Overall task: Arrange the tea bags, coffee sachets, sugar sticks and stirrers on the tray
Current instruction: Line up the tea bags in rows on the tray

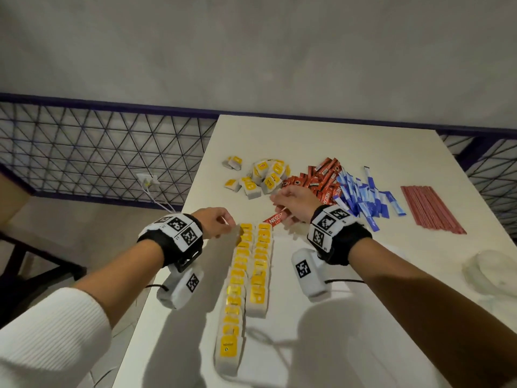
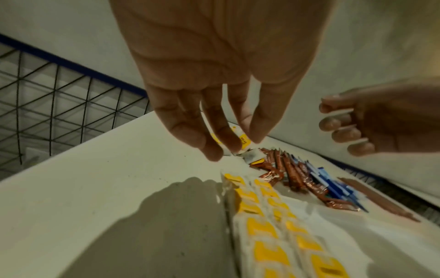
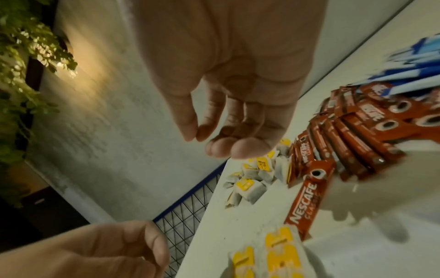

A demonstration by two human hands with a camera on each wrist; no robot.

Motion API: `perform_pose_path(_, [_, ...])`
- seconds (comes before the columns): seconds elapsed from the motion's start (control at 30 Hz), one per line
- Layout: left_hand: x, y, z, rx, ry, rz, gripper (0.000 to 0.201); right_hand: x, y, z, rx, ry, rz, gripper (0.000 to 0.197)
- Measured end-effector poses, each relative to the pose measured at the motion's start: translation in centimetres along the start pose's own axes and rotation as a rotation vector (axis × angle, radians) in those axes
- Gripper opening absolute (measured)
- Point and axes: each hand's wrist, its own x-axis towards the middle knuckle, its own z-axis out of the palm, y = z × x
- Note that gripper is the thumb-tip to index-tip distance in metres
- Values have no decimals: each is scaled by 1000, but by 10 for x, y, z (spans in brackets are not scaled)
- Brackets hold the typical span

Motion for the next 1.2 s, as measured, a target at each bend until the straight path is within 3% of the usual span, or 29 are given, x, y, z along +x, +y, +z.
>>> perform_pose_path(0.1, [24, -2, -10, 30, -30, -44, 18, 23, -7, 5, -57, 47, 36, 8])
perform_pose_path(0.2, [51, -7, -19, -58, 21, -88, 17, 46, -11, 9, -157, 74, 59, 13])
perform_pose_path(0.3, [76, -9, -30, -151, 70, -115, 20, 67, -18, 7, -342, 153, 17, 8])
perform_pose_path(0.37, [94, -6, -38, -129, 94, -124, 11, 83, -23, 6, -415, 186, -9, 6])
perform_pose_path(0.5, [126, 5, -51, 27, 117, -139, 57, 114, -30, 9, -511, 217, 18, 8])
perform_pose_path(0.63, [154, 16, -47, 181, 80, -152, 78, 138, -32, 14, -546, 202, 9, 23])
perform_pose_path(0.77, [177, 17, -29, 267, 88, -146, 86, 156, -31, 13, -552, 223, 27, 24])
perform_pose_path(0.9, [185, 18, -22, 390, 57, -155, 74, 163, -28, 9, -537, 273, 15, 25])
perform_pose_path(1.07, [182, 17, -21, 255, -7, -142, 61, 165, -16, 8, -493, 276, 9, 21])
perform_pose_path(1.2, [162, 8, -21, -21, 87, -53, 19, 155, -13, 14, -468, 219, -60, 20])
